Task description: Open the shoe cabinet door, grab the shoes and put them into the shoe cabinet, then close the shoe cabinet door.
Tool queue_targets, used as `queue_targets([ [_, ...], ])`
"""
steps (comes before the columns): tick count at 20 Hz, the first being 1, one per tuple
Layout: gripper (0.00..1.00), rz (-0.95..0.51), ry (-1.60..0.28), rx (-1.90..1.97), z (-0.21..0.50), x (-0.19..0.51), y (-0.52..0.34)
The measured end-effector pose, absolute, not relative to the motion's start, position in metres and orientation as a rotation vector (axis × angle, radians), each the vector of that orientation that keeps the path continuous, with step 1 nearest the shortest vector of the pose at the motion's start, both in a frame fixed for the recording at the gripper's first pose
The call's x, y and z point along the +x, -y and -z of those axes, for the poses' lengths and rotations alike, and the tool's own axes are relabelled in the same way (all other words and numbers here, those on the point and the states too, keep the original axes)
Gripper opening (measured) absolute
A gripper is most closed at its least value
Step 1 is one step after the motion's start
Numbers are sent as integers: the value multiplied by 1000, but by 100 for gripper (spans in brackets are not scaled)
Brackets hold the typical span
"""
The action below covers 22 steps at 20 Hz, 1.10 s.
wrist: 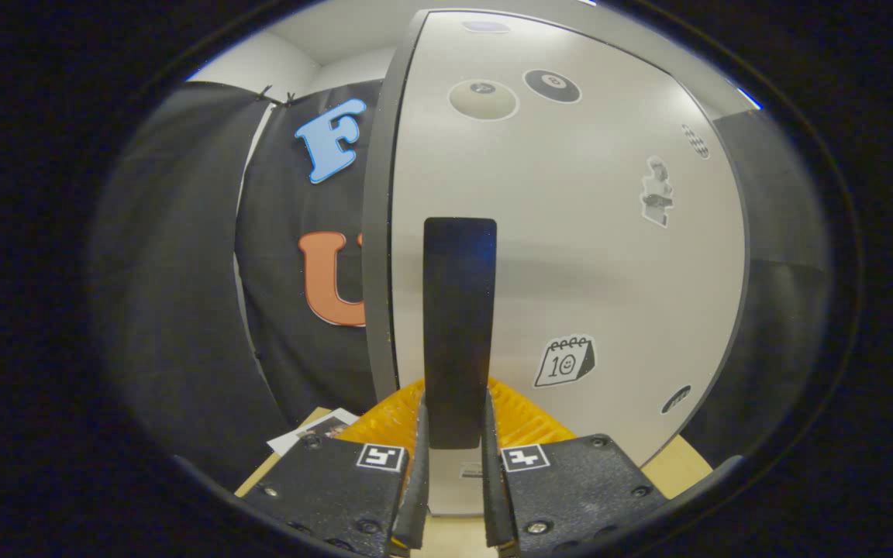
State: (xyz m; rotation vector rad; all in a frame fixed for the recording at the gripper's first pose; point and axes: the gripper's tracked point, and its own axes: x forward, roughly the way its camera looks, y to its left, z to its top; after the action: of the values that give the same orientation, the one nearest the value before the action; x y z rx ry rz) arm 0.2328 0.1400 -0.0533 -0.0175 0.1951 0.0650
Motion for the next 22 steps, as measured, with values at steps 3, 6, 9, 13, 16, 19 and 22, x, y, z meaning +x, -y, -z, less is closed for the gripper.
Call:
queue_targets([
  [3, 29, -129, -170, -46, 52, 227, -138],
  [6, 27, -187, -171, -54, 46, 218, -140],
  [9, 27, -217, -195, -45, 42, 203, -137],
  [13, 27, -290, -186, -42, 33, 185, -134],
  [16, 27, -338, -161, -33, 28, 177, -132],
  [19, 27, -357, -139, -14, 25, 170, -128],
  [22, 27, -356, -110, 4, 23, 161, -120],
])
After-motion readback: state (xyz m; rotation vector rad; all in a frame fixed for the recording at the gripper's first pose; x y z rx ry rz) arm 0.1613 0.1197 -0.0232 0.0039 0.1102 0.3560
